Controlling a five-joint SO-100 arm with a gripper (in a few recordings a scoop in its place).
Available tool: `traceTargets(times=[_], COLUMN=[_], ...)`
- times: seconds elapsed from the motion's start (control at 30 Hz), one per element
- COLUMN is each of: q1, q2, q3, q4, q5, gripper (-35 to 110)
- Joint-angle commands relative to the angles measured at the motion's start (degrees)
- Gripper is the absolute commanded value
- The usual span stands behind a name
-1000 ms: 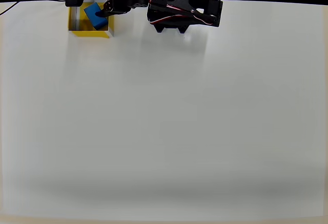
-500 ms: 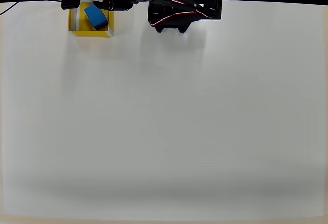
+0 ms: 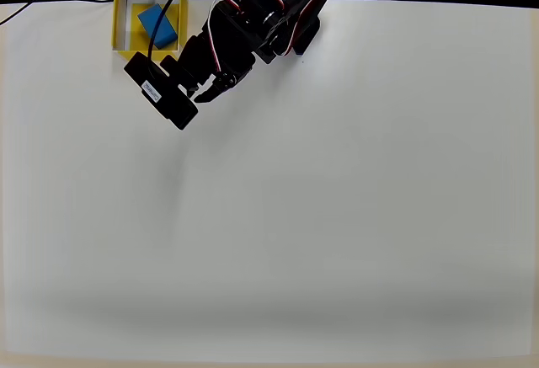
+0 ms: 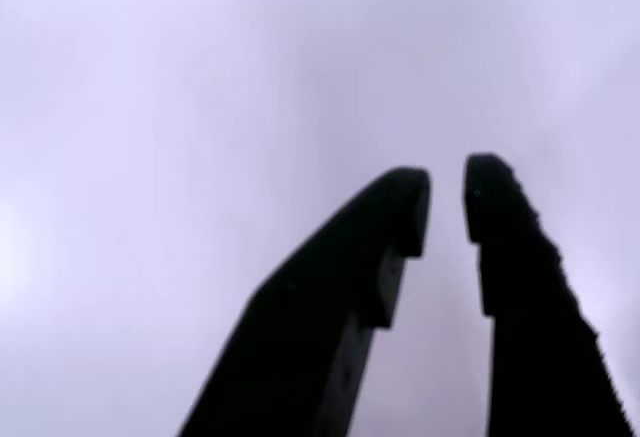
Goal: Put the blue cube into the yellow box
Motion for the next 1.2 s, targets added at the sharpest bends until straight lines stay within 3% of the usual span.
traceTargets(times=[0.0, 0.4, 0.63, 1.17], q1=[-12.7, -30.6, -32.2, -33.0], q2=[4.3, 16.4, 17.8, 17.8], q3=[3.7, 25.5, 34.3, 34.3], q4=[0.3, 0.4, -0.1, 3.6], q5=[-0.9, 1.5, -0.7, 1.0], gripper=[0, 0, 0, 4])
